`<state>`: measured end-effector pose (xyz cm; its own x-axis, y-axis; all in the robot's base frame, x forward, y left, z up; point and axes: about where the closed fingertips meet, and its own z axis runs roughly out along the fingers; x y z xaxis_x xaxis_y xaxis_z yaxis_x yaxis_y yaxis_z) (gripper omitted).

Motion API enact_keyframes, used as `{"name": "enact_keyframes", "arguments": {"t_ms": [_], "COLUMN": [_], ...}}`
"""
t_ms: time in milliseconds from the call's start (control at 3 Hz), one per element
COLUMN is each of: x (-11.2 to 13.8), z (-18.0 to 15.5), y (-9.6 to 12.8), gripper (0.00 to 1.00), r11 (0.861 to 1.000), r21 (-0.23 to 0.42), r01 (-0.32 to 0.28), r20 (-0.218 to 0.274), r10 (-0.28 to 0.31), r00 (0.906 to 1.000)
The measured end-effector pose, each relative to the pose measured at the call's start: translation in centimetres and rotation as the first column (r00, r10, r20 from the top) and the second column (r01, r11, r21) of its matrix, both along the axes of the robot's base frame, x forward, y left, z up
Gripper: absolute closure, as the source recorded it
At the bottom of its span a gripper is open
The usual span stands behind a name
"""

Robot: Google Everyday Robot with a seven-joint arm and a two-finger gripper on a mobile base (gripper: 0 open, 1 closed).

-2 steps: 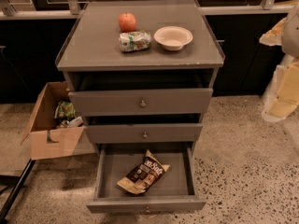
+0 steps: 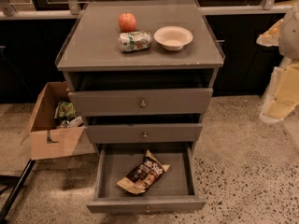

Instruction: Pick brown chip bag from bottom drawer and place on counter

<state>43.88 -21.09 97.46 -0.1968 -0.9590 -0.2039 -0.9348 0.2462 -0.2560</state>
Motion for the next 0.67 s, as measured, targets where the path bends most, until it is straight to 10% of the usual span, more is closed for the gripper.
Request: {"name": "enact_keyframes", "arguments": {"t_ms": [667], "x": [0.5], "z": [-2.8], "y": [0.3], "gripper": [0.00], "r11": [0.997], "r21": [0.074], "r01": [-0.025], "r20": [0.032], "r10": [0.023], "r00": [0.9992]}}
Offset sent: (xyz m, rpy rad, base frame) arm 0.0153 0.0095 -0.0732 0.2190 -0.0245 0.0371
